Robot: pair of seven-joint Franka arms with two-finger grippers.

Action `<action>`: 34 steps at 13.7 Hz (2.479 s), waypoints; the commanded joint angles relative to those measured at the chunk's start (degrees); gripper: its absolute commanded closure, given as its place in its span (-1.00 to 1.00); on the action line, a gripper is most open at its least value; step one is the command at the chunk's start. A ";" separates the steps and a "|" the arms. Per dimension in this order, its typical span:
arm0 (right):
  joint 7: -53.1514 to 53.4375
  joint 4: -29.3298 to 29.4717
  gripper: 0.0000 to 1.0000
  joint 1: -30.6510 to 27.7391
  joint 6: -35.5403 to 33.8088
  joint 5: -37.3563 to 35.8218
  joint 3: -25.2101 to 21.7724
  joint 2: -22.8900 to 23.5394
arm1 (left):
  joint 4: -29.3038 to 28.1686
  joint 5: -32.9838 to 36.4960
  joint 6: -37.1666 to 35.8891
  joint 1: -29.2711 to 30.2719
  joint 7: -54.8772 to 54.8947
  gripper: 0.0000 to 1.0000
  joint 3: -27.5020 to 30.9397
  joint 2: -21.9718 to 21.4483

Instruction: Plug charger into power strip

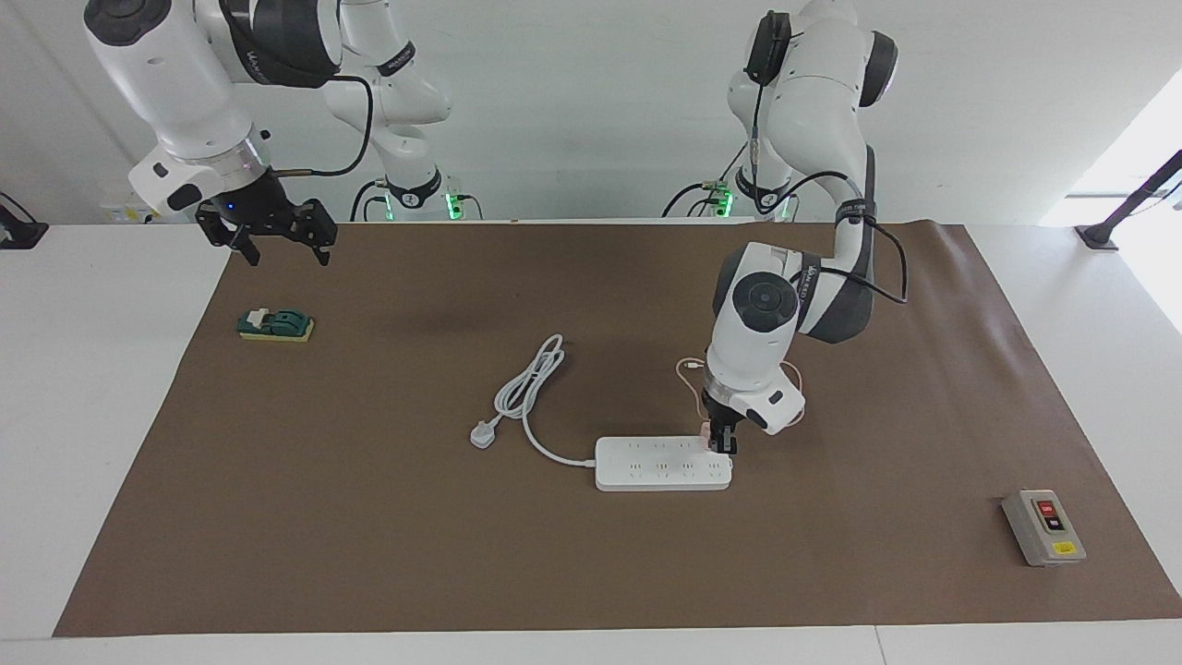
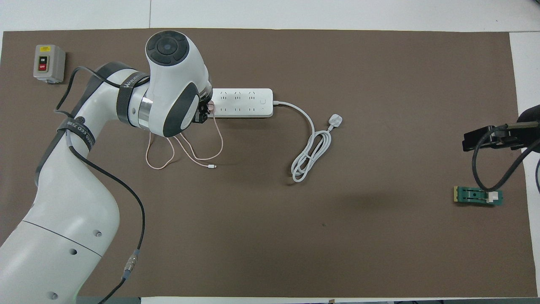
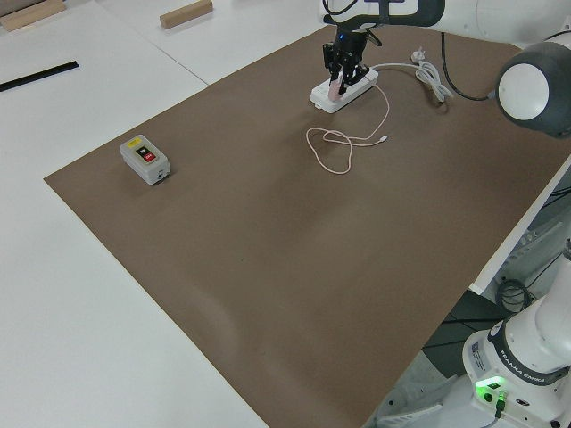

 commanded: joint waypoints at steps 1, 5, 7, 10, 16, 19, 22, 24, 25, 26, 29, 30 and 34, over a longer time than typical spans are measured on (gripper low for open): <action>0.55 -0.10 -1.00 -0.72 -0.81 0.07 0.68 -0.78 | -4.29 0.14 2.50 -1.34 -1.15 1.00 0.36 -1.07; 0.55 -0.10 -1.00 -0.81 -0.81 0.07 0.68 -0.78 | -6.14 0.05 5.57 -1.08 -1.07 1.00 0.36 -0.81; 0.55 -0.10 -1.00 -0.81 -0.81 0.16 0.68 -0.78 | -6.67 0.14 6.19 -0.64 -0.89 1.00 0.36 -0.90; 0.46 -0.10 -1.00 -0.81 -0.81 0.07 0.68 -0.78 | -6.67 0.05 6.55 0.06 -0.45 1.00 0.36 -0.72; 0.55 -0.10 -1.00 -0.90 -0.81 0.07 0.68 -0.78 | -6.32 -2.22 6.28 3.13 2.01 1.00 0.18 -0.55; 0.46 -0.10 -1.00 -0.90 -0.81 0.07 0.68 -0.78 | -6.32 -2.93 6.11 3.58 3.59 1.00 0.18 -0.63; 0.46 -0.10 -1.00 -0.90 -0.81 0.07 0.68 -0.78 | -6.67 -2.94 6.45 3.41 3.59 1.00 0.18 -0.72; 0.46 -0.10 -1.00 -0.90 -0.81 0.07 0.68 -0.78 | -7.54 -2.76 6.20 2.45 3.33 1.00 0.27 -0.81; 0.55 -0.10 -1.00 -0.90 -0.81 0.07 0.68 -0.78 | -8.07 -2.41 5.85 1.22 3.07 1.00 0.36 -1.07; 0.46 -0.10 -1.00 -0.90 -0.81 0.07 0.68 -0.78 | -8.25 -2.24 5.93 0.78 2.98 1.00 0.44 -1.16; 0.46 -0.10 -1.00 -1.07 -0.81 0.07 0.68 -0.69 | -8.34 -2.15 6.10 -0.11 2.89 1.00 0.45 -1.07; 0.55 -0.10 -1.00 -1.07 -0.64 0.16 0.68 -0.69 | -8.25 -1.45 5.93 -0.28 2.89 1.00 0.53 -0.90; 0.46 -0.18 -1.00 -0.55 -0.90 0.07 0.68 -0.78 | -8.34 0.67 5.40 -1.86 2.45 1.00 0.53 -0.90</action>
